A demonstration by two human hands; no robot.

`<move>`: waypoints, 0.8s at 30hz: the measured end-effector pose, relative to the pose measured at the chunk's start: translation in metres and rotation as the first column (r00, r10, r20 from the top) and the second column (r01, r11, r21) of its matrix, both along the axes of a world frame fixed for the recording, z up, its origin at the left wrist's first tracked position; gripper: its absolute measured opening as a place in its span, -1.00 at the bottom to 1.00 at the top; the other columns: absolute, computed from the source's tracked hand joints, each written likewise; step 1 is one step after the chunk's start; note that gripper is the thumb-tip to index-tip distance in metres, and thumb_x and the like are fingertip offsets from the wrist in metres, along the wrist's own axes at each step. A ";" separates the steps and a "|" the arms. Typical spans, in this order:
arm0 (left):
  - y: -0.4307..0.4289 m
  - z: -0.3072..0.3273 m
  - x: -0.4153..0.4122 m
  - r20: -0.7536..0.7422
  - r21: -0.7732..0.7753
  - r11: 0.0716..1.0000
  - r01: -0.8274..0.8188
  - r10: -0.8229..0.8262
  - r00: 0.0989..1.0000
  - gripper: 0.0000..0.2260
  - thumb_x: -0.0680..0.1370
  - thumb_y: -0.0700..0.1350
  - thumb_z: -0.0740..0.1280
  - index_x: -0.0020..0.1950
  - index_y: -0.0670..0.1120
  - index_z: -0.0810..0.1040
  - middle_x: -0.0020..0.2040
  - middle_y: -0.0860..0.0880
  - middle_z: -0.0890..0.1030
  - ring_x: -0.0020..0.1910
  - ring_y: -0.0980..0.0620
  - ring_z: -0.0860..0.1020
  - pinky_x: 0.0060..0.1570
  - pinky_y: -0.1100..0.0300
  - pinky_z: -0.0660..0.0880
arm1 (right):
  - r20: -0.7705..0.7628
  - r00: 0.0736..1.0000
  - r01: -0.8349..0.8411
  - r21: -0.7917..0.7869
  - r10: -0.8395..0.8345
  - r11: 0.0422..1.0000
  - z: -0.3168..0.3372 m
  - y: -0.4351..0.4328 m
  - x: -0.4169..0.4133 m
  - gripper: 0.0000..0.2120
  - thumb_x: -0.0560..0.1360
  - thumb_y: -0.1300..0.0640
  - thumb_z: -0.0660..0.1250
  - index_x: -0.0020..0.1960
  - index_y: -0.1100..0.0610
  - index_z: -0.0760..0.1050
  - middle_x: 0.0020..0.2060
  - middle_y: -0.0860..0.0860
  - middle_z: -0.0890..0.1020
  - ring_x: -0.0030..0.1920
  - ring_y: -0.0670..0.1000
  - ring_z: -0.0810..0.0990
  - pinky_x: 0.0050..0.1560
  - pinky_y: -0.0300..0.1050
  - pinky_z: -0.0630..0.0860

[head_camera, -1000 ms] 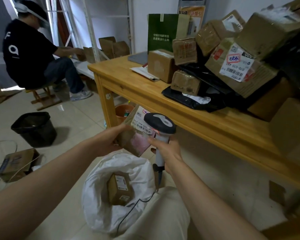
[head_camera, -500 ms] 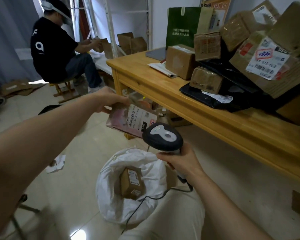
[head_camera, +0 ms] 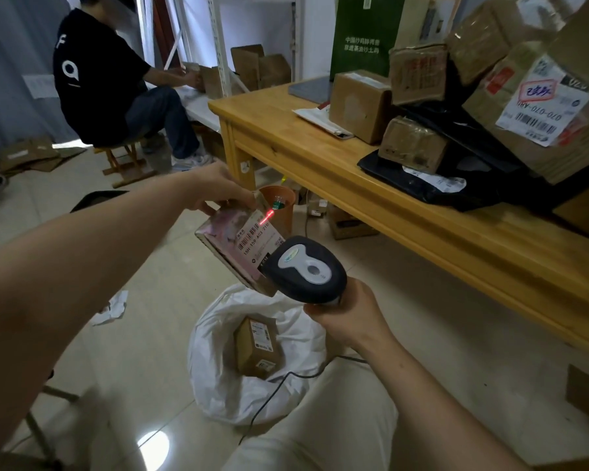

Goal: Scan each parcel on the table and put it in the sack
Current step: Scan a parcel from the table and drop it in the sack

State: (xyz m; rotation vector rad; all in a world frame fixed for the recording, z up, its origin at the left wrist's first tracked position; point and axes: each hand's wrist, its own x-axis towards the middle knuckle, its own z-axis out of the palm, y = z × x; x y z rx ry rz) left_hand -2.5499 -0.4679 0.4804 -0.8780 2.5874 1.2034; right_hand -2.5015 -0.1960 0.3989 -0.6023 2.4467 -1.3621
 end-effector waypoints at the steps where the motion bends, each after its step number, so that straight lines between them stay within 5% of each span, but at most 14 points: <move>1: -0.001 0.000 0.000 0.001 0.002 1.000 -0.002 0.002 1.000 -0.70 0.39 -0.08 0.51 0.08 -0.11 0.60 -0.03 -0.08 0.62 0.01 -0.04 0.56 -0.02 -0.01 0.52 | -0.008 1.000 -0.006 0.006 0.006 1.000 -0.001 0.000 0.000 -0.76 0.34 0.28 0.43 0.00 0.16 0.59 -0.09 0.08 0.68 -0.04 0.02 0.62 0.05 0.02 0.59; 19: -0.007 -0.012 0.005 0.032 0.036 0.999 -0.016 0.015 0.999 -0.72 0.41 -0.10 0.49 0.07 -0.14 0.60 -0.02 -0.11 0.63 0.03 -0.08 0.57 0.06 -0.04 0.53 | 0.006 0.999 -0.044 0.070 0.044 0.997 -0.003 -0.007 -0.001 -0.76 0.36 0.23 0.45 -0.01 0.06 0.54 -0.16 -0.05 0.63 -0.04 -0.04 0.60 0.00 -0.13 0.57; 22: -0.009 -0.021 0.007 0.045 0.056 0.998 -0.030 0.028 0.999 -0.73 0.43 -0.11 0.48 0.08 -0.15 0.58 -0.01 -0.13 0.63 0.02 -0.09 0.58 0.05 -0.03 0.55 | 0.173 0.984 -0.027 -0.066 0.038 0.997 -0.003 -0.009 0.000 -0.67 0.35 0.22 0.50 -0.06 -0.07 0.44 -0.18 -0.20 0.55 -0.11 -0.20 0.53 0.01 -0.19 0.53; 24: -0.010 -0.035 0.010 0.063 0.071 0.996 -0.061 0.056 0.996 -0.77 0.43 -0.11 0.48 0.01 -0.15 0.56 -0.03 -0.15 0.63 -0.01 -0.09 0.60 0.00 -0.01 0.57 | 0.363 0.932 0.072 -0.158 -0.010 0.985 -0.004 -0.011 -0.003 -0.71 0.36 0.24 0.50 -0.05 -0.03 0.47 -0.23 -0.12 0.58 -0.22 -0.15 0.53 -0.15 -0.20 0.55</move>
